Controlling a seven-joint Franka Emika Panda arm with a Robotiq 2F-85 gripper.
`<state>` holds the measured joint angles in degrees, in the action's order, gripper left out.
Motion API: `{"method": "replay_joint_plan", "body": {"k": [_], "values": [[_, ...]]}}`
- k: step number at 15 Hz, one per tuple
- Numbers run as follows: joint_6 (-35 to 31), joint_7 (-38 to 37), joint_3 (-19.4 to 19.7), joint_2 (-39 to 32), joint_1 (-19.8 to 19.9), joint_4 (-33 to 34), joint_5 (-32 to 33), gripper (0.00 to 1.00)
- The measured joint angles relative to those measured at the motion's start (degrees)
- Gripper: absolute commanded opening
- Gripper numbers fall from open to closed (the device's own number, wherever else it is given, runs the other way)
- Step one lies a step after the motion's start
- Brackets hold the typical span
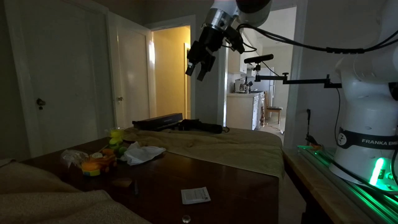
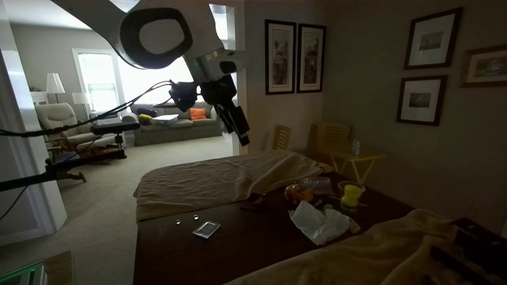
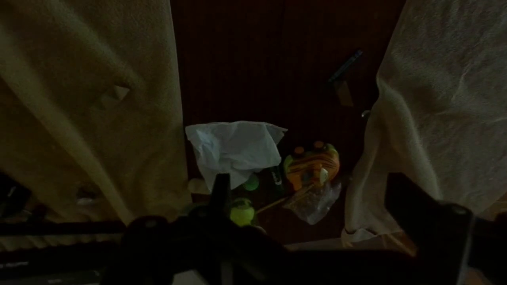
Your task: Use the towel to wipe the counter
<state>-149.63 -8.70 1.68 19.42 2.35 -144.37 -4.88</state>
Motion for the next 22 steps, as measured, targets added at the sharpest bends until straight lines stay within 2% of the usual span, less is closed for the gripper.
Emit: {"method": "replay_joint_plan", "body": {"k": [6, 9, 13, 16, 18, 22], "values": [[-1.0, 0.0, 1.0, -1.9, -0.2, 0.2, -0.7, 1.00], [-2.2, -2.6, 0.9, -4.0, 2.5, 0.3, 0.6, 1.00], [-11.5, -4.7, 1.9, -12.1, 6.6, 0.7, 0.8, 1.00], [-17.4, -5.0, 3.3, -19.6, 7.4, 3.0, 0.6, 1.00], [-18.6, -5.0, 3.8, -24.5, 7.3, 6.3, -0.2, 1.00], [-17.4, -4.2, 1.8, -31.9, 7.5, 14.5, -4.5, 1.00]]}}
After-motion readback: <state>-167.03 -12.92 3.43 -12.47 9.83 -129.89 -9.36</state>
